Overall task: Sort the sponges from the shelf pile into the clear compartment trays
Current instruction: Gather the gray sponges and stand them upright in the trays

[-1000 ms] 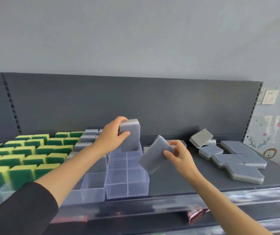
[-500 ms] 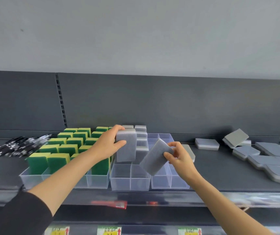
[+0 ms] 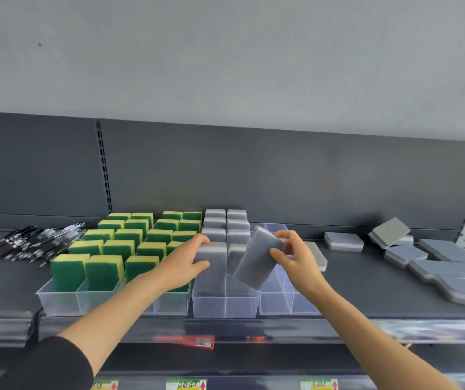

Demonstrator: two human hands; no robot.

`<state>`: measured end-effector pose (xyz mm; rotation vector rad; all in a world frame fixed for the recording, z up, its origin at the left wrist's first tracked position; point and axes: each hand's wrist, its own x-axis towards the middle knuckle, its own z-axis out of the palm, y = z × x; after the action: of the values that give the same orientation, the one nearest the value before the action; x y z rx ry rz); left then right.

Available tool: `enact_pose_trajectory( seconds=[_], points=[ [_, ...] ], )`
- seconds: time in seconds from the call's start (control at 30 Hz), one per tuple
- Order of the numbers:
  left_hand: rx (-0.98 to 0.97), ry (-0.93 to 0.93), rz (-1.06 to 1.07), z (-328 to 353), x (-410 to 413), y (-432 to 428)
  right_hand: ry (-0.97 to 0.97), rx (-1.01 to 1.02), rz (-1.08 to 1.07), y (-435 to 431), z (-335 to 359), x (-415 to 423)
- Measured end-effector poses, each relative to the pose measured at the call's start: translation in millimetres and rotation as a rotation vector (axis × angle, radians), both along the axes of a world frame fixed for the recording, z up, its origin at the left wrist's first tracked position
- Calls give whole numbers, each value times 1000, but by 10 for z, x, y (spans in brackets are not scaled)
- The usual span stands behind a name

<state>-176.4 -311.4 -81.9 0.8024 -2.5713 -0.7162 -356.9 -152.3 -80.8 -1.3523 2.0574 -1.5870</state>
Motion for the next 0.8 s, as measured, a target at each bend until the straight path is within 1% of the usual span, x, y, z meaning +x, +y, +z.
enact_pose_trajectory(
  seconds=[0.1, 0.23, 0.43, 0.53, 0.8],
  points=[
    [-13, -33, -15, -54, -2, -6, 15, 9, 21, -25, 2, 9],
    [-41, -91, -33, -108, -15, 7, 74, 86, 56, -96, -87, 54],
    [-188, -212, -15, -125, -30, 29, 366, 276, 84, -162, -348, 98],
    [-227, -238, -12, -123, -41, 34, 393, 310, 78, -180, -427, 119],
    [-278, -251, -14, -89, -49, 20, 413, 318, 96, -170, -394, 85]
  ],
)
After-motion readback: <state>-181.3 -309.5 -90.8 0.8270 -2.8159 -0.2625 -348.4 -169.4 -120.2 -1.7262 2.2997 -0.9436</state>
